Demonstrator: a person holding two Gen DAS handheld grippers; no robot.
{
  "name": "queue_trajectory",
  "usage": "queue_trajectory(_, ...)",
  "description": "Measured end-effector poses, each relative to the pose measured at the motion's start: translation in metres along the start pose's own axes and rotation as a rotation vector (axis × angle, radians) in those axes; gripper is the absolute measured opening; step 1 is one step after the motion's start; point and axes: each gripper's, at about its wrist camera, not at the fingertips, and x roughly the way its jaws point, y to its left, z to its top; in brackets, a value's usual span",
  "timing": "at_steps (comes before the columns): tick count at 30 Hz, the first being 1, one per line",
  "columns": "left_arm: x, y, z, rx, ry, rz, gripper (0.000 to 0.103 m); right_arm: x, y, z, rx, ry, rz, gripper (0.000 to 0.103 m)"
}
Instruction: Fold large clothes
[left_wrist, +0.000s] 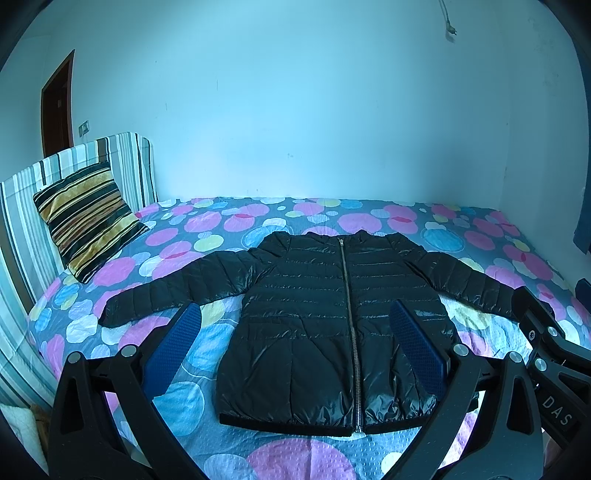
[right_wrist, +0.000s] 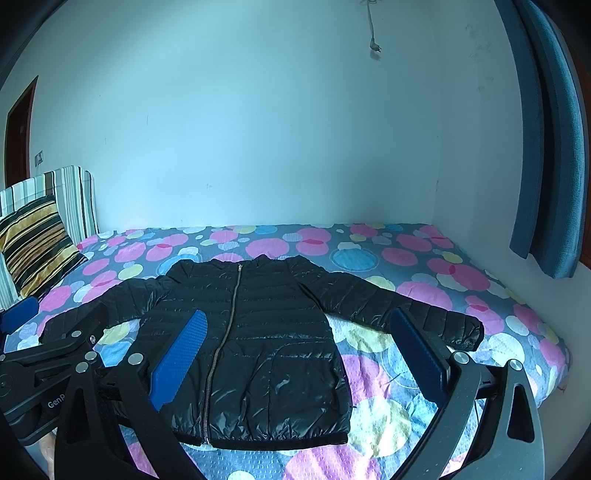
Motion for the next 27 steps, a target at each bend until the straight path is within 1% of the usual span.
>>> queue_trajectory(7, 0.001, 0.001, -0.003, 0.001, 0.002, 0.001, 0.101, 0.007, 0.005, -0.006, 0.003, 0.008, 0.006, 0.099)
queue_trajectory(8, 0.01, 0.0, -0.01, 0.001, 0.005, 0.002, 0.101, 0.011, 0.002, -0.008, 0.004, 0.011, 0.007, 0.099)
queue_trajectory(13, 0.014, 0.004, -0.016, 0.003, 0.011, 0.002, 0.101, 0.012, 0.001, -0.006, 0.006, 0.02, 0.009, 0.099)
queue_trajectory(27, 0.018, 0.001, -0.015, 0.005, 0.017, 0.003, 0.101, 0.014, 0.003, -0.005, 0.007, 0.028, 0.009, 0.099)
